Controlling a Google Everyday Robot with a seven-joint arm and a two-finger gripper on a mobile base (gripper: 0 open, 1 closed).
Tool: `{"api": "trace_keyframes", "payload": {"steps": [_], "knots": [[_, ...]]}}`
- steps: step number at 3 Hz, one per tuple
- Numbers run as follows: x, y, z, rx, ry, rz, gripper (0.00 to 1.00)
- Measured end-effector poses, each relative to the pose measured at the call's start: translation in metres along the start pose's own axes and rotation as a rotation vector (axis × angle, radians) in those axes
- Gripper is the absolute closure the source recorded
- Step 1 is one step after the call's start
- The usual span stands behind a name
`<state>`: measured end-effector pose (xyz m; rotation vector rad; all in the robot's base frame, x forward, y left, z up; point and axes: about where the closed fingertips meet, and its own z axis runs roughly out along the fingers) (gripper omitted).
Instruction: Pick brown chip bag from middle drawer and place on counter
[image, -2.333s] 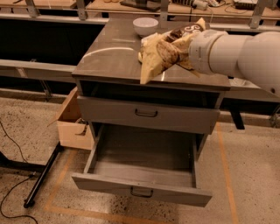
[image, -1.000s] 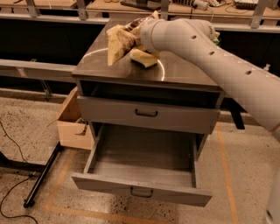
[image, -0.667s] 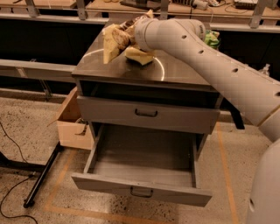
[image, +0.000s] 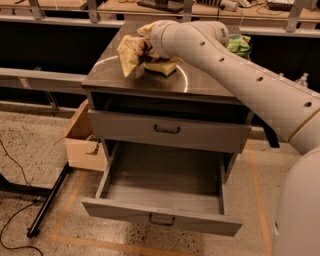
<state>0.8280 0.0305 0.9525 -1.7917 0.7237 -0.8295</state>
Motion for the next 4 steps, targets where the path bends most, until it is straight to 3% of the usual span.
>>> {"api": "trace_keyframes", "payload": {"steps": [1, 2, 4], "knots": [[-0.001, 0.002, 0.0, -0.009, 0.016, -0.005, 0.0], [0.009, 0.006, -0.011, -0.027, 0.054, -0.01, 0.0], [0.076, 0.009, -0.08, -0.024, 0.236, 0.005, 0.0]]}}
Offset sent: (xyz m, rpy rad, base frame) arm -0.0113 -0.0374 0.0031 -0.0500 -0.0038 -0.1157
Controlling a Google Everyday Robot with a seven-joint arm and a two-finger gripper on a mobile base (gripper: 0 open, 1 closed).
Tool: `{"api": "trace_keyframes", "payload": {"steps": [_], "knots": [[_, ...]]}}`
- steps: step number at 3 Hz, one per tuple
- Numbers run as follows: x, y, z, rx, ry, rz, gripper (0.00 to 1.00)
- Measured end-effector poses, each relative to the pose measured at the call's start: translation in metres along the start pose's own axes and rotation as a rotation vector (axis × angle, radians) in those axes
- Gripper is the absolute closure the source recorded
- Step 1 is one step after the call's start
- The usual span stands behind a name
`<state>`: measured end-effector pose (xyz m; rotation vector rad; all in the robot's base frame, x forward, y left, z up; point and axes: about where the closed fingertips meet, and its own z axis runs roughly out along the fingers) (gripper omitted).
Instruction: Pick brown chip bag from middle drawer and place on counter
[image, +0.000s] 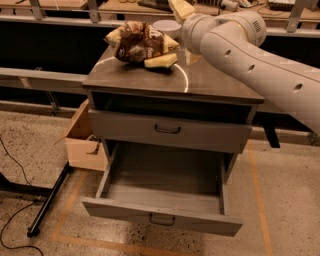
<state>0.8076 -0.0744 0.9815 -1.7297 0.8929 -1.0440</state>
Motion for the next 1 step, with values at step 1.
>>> {"api": "trace_keyframes", "payload": {"steps": [1], "knots": [[0.0, 0.0, 0.0, 0.0, 0.0, -0.001, 0.0]]}}
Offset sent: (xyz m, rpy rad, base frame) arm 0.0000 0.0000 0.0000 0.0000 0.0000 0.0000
